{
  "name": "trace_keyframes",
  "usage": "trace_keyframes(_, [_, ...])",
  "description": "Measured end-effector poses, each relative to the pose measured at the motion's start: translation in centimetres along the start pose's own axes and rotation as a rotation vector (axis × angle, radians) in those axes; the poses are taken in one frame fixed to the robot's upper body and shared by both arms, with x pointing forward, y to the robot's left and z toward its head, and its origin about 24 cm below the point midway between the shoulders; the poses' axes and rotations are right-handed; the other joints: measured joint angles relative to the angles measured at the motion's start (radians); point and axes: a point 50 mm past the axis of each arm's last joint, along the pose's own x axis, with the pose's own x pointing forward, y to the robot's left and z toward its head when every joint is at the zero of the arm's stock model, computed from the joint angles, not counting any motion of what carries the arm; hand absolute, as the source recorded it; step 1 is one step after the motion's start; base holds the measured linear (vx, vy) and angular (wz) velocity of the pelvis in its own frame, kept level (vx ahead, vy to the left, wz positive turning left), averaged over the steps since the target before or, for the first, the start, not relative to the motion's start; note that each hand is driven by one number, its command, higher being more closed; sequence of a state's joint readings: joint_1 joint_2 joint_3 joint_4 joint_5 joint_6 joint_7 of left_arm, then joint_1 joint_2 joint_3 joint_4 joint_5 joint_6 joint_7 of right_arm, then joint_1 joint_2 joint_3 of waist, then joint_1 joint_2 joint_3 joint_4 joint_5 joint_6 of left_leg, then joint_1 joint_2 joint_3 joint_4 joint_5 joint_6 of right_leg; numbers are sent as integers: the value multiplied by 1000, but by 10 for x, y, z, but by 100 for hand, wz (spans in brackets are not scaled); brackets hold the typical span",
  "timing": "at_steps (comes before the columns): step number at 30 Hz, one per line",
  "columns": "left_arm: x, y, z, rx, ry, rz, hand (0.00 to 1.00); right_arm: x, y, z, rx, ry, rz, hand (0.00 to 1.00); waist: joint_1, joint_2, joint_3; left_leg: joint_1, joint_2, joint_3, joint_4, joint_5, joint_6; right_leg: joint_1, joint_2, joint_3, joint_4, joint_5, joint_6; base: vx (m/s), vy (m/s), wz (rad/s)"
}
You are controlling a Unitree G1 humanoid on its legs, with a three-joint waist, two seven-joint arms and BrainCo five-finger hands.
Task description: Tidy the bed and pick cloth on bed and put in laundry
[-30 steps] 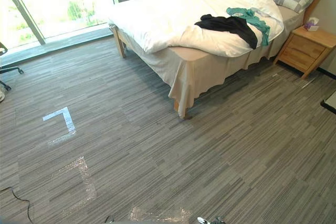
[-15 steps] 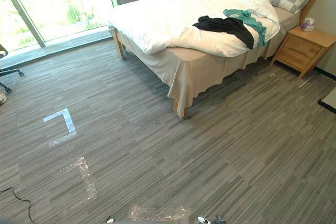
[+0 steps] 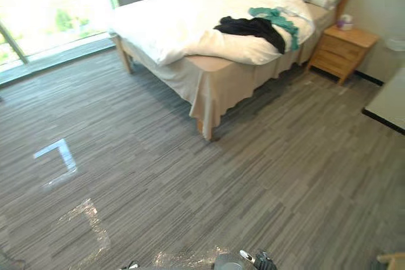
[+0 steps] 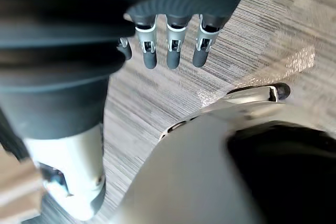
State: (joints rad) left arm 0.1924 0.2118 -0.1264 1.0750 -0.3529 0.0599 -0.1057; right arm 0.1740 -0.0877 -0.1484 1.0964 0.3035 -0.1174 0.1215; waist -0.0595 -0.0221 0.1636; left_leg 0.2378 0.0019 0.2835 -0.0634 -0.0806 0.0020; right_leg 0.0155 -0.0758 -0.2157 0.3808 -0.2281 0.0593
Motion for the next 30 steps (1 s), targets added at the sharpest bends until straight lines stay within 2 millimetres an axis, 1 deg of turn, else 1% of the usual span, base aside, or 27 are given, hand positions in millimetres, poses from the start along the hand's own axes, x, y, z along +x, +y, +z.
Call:
trace_keyframes(1, [1,0,3,19,-4,25,0,0,1,0,26,-2,2,0,-4,-3,3,9,3,2,-4,0,0,27,8,-8,-51,0,-2,86,-37,-15])
trace_keyframes(3, [2,-1,10,33,-18,52,0,0,0,1,60,-10,-1,0,-6,3,33,20,10,-2,-8,0,0,23,9,-21,-26,3,0,47,-28,0])
trace_keyframes(4, [4,-5,17,30,-28,74,0,-1,-5,0,96,-17,-18,0,-11,20,60,30,36,-7,-2,-21,3,-19,15,-28,26,-19,-16,5,-14,3])
trace_keyframes(6, [4,-5,16,15,-25,101,0,-3,-8,-4,110,-11,-26,0,-6,27,65,34,68,-2,6,-44,-21,-69,16,-37,12,-22,-18,50,-34,-4])
trace_keyframes(7, [4,-3,13,22,-19,122,0,-4,-7,-6,115,-17,-17,0,-5,26,65,43,106,10,26,-68,-46,-119,6,-51,6,-6,-5,161,-107,-8])
trace_keyframes(8, [3,-2,11,14,-16,128,0,-6,-5,-9,121,-16,-13,0,-6,23,64,49,117,15,36,-81,-58,-135,0,-52,2,11,-5,200,-131,-16])
trace_keyframes(9, [2,2,7,-3,-13,145,0,-8,-2,-12,125,-28,-7,0,-5,5,55,64,127,37,57,-109,-79,-168,-25,-60,1,45,-11,185,-110,-23])
trace_keyframes(11, [0,7,4,-26,-11,174,0,-10,1,-14,116,-46,7,0,-6,-17,40,78,131,61,106,-161,-97,-208,-64,-64,24,85,-42,408,-257,-39])
trace_keyframes(12, [1,2,2,-46,-8,176,0,-12,-3,-14,94,-55,13,0,-13,12,24,85,167,80,135,-198,-98,-223,-48,-76,75,70,-71,511,-282,-36])
trace_keyframes(13, [1,-2,-2,-58,-1,171,0,-13,-7,-13,79,-60,12,0,-11,23,7,84,181,87,164,-199,-95,-224,-27,-79,73,46,-75,474,-223,-31])
trace_keyframes(14, [1,-1,2,-82,-23,176,0,-13,-9,-11,57,-61,11,0,-12,34,4,31,223,89,313,-188,-84,-214,-3,-79,69,21,-97,503,-260,-32])
trace_keyframes(15, [1,-3,7,-111,-46,176,0,-12,-10,-7,34,-71,15,0,-11,43,1,-53,271,55,521,-159,-65,-179,20,-75,44,7,-112,639,-333,-35])
trace_keyframes(16, [1,-4,9,-132,-61,180,0,-12,-14,-4,12,-80,12,0,-12,55,2,-129,310,0,696,-117,-66,-144,44,-70,15,5,-138,679,-314,-39])
trace_keyframes(17, [1,-7,10,-161,-80,189,0,-12,-18,0,-11,-90,5,0,-7,70,7,-216,344,-78,909,-108,-84,-87,78,-58,-29,-4,-156,581,-205,-33])
trace_keyframes(18, [1,-8,11,-171,-86,189,0,-12,-18,2,-17,-96,5,0,-1,75,9,-247,349,-108,996,-108,-87,-53,88,-49,-50,-7,-162,562,-158,-41])
trace_keyframes(19, [1,-7,10,-175,-91,196,0,-10,-17,6,-36,-101,11,0,0,75,9,-306,342,-151,1116,-112,-95,21,102,-34,-103,-9,-165,435,-112,-30])
trace_keyframes(20, [1,-6,11,-175,-97,201,0,-8,-15,8,-48,-106,17,0,-1,72,10,-335,331,-162,1159,-113,-95,60,106,-20,-131,-9,-165,546,-128,-41])
trace_keyframes(21, [0,-6,13,-176,-112,203,0,-6,-11,15,-65,-119,28,0,10,69,11,-388,305,-173,1198,-114,-96,120,108,8,-184,-9,-165,517,-91,-58])
trace_keyframes(22, [1,-8,18,-177,-136,197,0,-3,-7,21,-75,-134,40,0,25,68,12,-447,273,-180,1194,-127,-102,166,108,42,-225,-8,-165,500,-56,-70])
trace_keyframes(23, [0,-9,22,-179,-154,192,0,-2,-4,25,-84,-140,48,0,31,67,13,-474,257,-173,1181,-142,-99,187,107,62,-243,-8,-164,461,8,-85])
trace_keyframes(24, [0,-10,24,-188,-172,192,0,0,2,31,-98,-154,66,0,53,60,17,-516,230,-142,1124,-174,-82,225,96,94,-266,-8,-164,360,48,-81])
trace_keyframes(25, [0,-10,24,-196,-182,190,0,2,8,33,-97,-159,81,0,62,50,23,-535,204,-116,1043,-188,-69,255,79,107,-273,-8,-164,559,121,-94])
trace_keyframes(26, [0,-11,30,-195,-201,179,0,4,17,36,-92,-169,103,0,71,34,32,-542,159,-71,872,-184,-61,283,51,119,-271,-9,-163,469,129,-70])
trace_keyframes(27, [0,-11,31,-194,-206,178,0,4,19,37,-95,-175,109,0,73,33,33,-544,135,-63,774,-165,-58,293,40,119,-268,-11,-157,587,172,-78])
trace_keyframes(28, [0,-13,30,-194,-212,175,0,3,20,38,-107,-186,120,0,78,40,29,-534,100,-58,551,-65,-48,313,30,123,-257,-29,-120,527,196,-73])
trace_keyframes(29, [-1,-16,22,-198,-196,171,0,2,22,39,-117,-191,132,0,81,63,17,-532,98,-63,397,18,-45,322,40,127,-251,-52,-80,652,270,-89])
trace_keyframes(30, [-1,-8,21,-198,-194,190,0,4,32,36,-99,-183,152,0,85,52,16,-522,77,-55,390,91,25,346,14,147,-245,-90,-34,613,277,-51])
